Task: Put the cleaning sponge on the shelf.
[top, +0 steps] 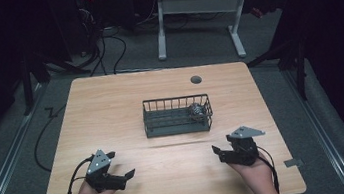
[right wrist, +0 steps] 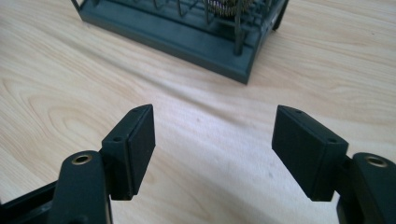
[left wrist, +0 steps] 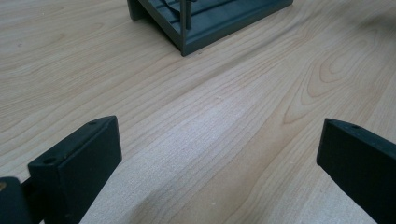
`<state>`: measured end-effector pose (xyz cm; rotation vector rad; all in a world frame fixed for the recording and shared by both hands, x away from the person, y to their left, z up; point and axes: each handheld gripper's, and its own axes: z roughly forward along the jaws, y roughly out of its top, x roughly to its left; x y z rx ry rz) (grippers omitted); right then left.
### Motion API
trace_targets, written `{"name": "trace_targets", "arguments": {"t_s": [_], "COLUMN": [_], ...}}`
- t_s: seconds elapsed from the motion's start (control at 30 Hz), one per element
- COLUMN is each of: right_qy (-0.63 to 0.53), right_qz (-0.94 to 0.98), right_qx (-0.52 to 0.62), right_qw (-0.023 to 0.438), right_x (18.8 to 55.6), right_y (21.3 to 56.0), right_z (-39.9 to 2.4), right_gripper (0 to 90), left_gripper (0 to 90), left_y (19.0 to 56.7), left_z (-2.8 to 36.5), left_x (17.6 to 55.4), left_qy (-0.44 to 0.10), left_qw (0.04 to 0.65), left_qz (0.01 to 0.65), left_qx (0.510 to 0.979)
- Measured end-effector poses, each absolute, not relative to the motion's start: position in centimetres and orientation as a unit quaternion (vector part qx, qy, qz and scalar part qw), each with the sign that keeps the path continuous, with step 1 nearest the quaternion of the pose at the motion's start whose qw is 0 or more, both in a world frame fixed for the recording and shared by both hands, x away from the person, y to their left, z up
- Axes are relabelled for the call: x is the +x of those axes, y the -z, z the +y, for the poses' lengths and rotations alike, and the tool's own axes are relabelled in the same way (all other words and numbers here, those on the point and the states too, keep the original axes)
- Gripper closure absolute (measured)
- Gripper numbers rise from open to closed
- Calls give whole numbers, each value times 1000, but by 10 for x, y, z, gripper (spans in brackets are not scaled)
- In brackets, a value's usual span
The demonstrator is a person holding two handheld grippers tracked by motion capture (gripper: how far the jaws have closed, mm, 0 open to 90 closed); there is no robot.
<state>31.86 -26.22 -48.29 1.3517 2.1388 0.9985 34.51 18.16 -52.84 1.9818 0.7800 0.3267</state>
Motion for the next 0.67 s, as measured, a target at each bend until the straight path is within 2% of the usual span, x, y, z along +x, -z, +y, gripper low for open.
{"name": "trace_targets", "arguments": {"t_s": [0.2, 0.27, 0.33, 0.43, 0.67], "right_qy": [-397, -409, -421, -414, -413], "right_qz": [743, 728, 725, 731, 736], "right_qx": [483, 476, 485, 474, 473], "right_qw": [239, 276, 247, 263, 253], "right_x": [289, 268, 264, 260, 264], "right_y": [504, 517, 513, 514, 518], "right_z": [-266, -268, -270, -272, -270], "right_gripper": [252, 284, 247, 257, 251], "left_gripper": [8, 12, 12, 12, 12], "left_y": [528, 528, 528, 528, 528], "left_z": [179, 179, 177, 176, 174], "left_x": [345, 345, 344, 345, 343], "left_qy": [-131, -131, -133, -132, -136], "left_qw": [479, 478, 479, 474, 470], "left_qz": [312, 312, 313, 313, 313], "left_qx": [810, 811, 809, 812, 814]}}
